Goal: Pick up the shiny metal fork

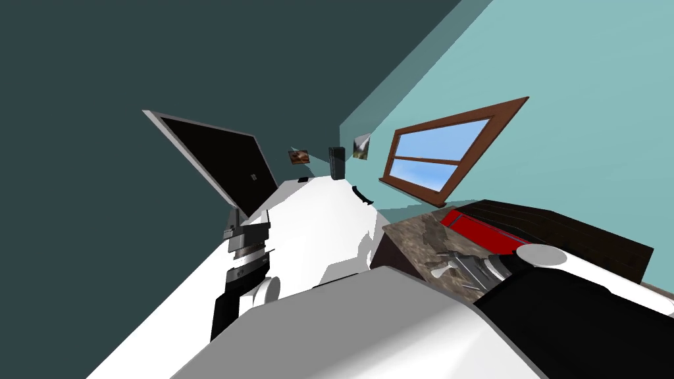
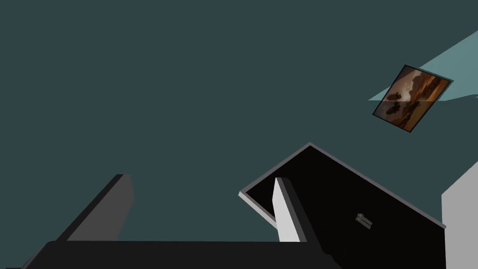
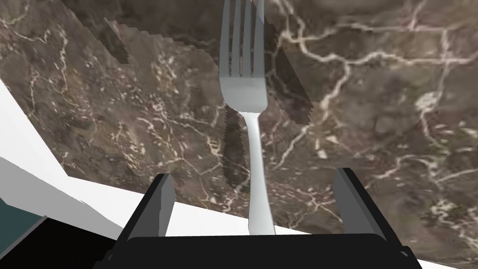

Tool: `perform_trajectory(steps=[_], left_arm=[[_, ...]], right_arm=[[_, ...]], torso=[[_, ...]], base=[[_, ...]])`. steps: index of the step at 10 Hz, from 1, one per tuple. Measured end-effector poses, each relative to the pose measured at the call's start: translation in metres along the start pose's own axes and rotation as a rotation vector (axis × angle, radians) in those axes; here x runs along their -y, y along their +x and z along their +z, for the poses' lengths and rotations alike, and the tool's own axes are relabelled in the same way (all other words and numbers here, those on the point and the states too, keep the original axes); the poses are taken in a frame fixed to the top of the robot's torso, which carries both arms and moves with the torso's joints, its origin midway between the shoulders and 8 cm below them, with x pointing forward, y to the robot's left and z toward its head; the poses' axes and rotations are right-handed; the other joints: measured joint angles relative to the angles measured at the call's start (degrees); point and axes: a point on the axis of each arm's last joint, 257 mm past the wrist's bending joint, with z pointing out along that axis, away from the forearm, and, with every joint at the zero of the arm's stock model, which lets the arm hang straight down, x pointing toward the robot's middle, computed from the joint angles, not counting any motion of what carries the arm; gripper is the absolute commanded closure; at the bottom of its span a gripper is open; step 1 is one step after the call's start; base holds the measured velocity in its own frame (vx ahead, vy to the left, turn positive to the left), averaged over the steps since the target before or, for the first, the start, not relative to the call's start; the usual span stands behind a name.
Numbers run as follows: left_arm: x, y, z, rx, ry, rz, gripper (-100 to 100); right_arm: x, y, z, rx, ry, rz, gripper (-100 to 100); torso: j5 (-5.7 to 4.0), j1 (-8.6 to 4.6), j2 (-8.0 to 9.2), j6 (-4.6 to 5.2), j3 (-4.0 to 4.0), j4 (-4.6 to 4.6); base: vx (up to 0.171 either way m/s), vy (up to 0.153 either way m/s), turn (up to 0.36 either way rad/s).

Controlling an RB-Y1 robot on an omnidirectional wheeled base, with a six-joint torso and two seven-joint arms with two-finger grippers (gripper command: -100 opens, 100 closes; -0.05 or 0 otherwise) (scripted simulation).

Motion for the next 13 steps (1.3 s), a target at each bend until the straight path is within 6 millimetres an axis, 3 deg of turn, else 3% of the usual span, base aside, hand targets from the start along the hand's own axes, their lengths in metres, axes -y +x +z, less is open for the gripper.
perform_trajectory(steps=[1, 2, 5, 13], left_arm=[[0.0, 0.0, 0.0, 0.0, 0.0, 0.0, 0], [0.0, 0.0, 0.0, 0.0, 0.0, 0.0, 0], [0.0, 0.0, 0.0, 0.0, 0.0, 0.0, 0], [0.0, 0.0, 0.0, 0.0, 0.0, 0.0, 0]], right_arm=[[-0.001, -0.001, 0.0, 0.004, -0.002, 0.004, 0], [-0.001, -0.001, 0.0, 0.004, -0.001, 0.004, -100], [-0.02, -0.002, 0.001, 0.021, -0.013, -0.028, -100], [-0.062, -0.011, -0.004, 0.063, -0.031, -0.156, -100]], torso=[[0.01, 0.07, 0.03, 0.01, 0.02, 0.01], [0.03, 0.12, 0.06, 0.01, 0.03, 0.01], [0.0, 0.03, -0.57, 0.06, -0.32, -0.12], [0.01, 0.04, -0.21, -0.04, -0.14, -0.06]], base=[[0.0, 0.0, 0.0], [0.132, -0.011, -0.228], [0.166, -0.026, -0.177], [0.139, -0.01, -0.161]])
